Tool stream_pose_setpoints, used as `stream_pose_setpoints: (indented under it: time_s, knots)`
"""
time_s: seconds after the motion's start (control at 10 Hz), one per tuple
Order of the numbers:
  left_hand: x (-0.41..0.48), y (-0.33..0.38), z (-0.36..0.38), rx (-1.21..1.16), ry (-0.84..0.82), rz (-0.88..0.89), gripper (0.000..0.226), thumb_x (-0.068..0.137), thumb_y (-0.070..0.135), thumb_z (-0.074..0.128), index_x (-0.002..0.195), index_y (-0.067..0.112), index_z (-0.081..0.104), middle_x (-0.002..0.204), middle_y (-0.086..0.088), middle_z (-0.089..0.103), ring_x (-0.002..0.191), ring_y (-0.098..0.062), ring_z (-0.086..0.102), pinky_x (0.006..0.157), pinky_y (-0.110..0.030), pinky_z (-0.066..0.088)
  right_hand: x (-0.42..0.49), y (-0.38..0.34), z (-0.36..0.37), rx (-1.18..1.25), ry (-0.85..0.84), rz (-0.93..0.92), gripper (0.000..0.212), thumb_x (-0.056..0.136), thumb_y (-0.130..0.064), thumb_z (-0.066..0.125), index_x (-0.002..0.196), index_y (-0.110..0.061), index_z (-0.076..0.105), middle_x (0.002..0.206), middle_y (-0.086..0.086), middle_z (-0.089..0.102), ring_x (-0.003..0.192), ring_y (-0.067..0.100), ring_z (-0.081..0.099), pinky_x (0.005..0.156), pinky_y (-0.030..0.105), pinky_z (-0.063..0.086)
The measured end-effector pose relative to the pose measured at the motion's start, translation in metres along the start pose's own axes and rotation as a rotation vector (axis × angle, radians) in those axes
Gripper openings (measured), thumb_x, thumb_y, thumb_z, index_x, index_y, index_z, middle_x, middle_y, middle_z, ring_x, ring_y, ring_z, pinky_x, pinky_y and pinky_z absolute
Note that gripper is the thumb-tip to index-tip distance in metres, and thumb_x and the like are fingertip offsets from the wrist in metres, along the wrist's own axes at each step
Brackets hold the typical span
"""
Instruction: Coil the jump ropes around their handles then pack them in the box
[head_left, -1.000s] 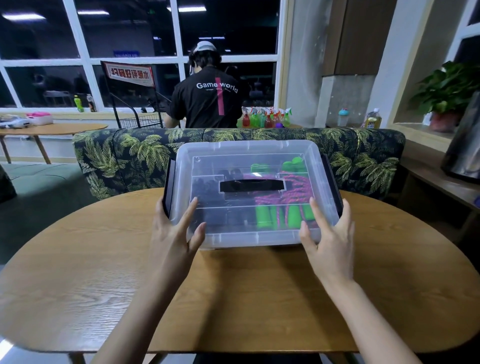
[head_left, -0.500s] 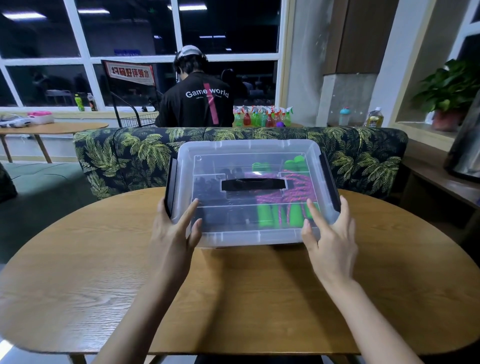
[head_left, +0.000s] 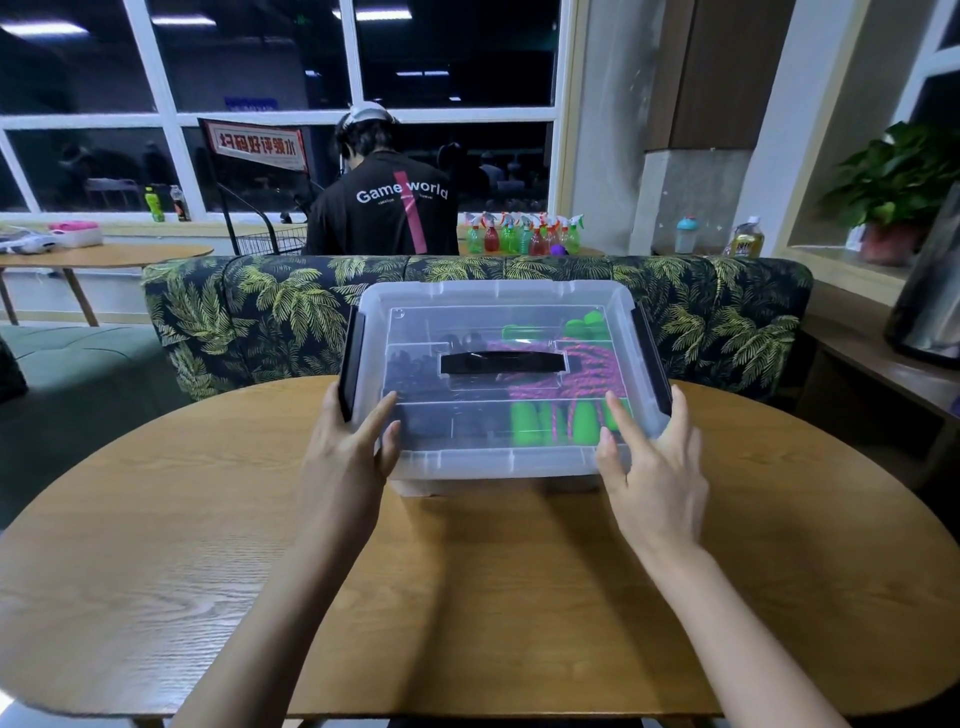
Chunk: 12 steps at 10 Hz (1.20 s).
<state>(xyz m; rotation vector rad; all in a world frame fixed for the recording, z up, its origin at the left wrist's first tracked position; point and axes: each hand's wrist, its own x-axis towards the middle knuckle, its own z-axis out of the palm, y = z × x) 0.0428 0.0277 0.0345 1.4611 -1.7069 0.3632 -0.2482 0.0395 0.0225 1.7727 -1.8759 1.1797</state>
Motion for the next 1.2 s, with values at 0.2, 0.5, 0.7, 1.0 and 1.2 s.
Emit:
stream_pose_setpoints:
  time_s: [0.2,0.5,0.7,1.0,1.2]
  knots:
    - [0.028,-0.001,0.006,0.026,-0.126,-0.056,0.062,0.097,0.055,0.022,0.130,0.022,0.063,0.149,-0.035,0.031,0.120,-0.050,0.051,0.082,-0.051,0.051,0.026,-0.008,0.000,-0.049,-0.126,0.032,0.051,0.098,-0.050,0.035,0.144,-0.034,0.049,0.158,0.023,0.018,0.129,0.044,0.036,0.075,0.046,0.053]
    - [0.063,-0.007,0.024,0.104,-0.294,-0.074,0.082,0.092,0.068,-0.001,0.140,0.028,0.052,0.155,-0.020,0.035,0.146,-0.041,0.021,0.118,-0.054,0.021,0.060,-0.011,0.007,-0.047,-0.345,-0.001,0.064,0.095,-0.061,0.027,0.149,-0.028,0.036,0.162,0.007,0.013,0.149,0.039,0.001,0.105,0.054,0.040]
    - [0.067,0.009,0.014,0.160,-0.377,-0.108,0.048,0.104,0.045,0.027,0.147,0.028,0.041,0.159,-0.014,0.026,0.149,-0.040,0.012,0.119,-0.057,0.007,0.065,-0.013,0.008,-0.174,-0.346,-0.083,0.060,0.099,-0.058,0.029,0.149,-0.026,0.036,0.160,0.009,0.025,0.149,0.040,0.004,0.114,0.054,0.026]
    - [0.039,0.043,-0.005,0.188,-0.322,0.305,0.033,0.093,0.025,0.058,0.126,0.023,0.065,0.139,-0.010,0.057,0.129,-0.032,0.051,0.109,-0.057,0.034,0.030,-0.026,-0.003,-0.168,-0.158,-0.483,0.038,0.085,-0.029,0.073,0.121,-0.017,0.066,0.120,0.006,0.066,0.115,0.033,0.059,0.095,0.046,0.052]
    - [0.020,0.054,-0.022,0.124,-0.195,0.554,0.034,0.082,0.028,0.060,0.113,0.021,0.071,0.117,-0.004,0.069,0.102,-0.029,0.065,0.090,-0.044,0.051,0.013,-0.034,-0.022,-0.127,-0.078,-0.663,0.033,0.089,-0.029,0.069,0.119,-0.017,0.068,0.106,-0.002,0.072,0.100,0.024,0.064,0.089,0.036,0.052]
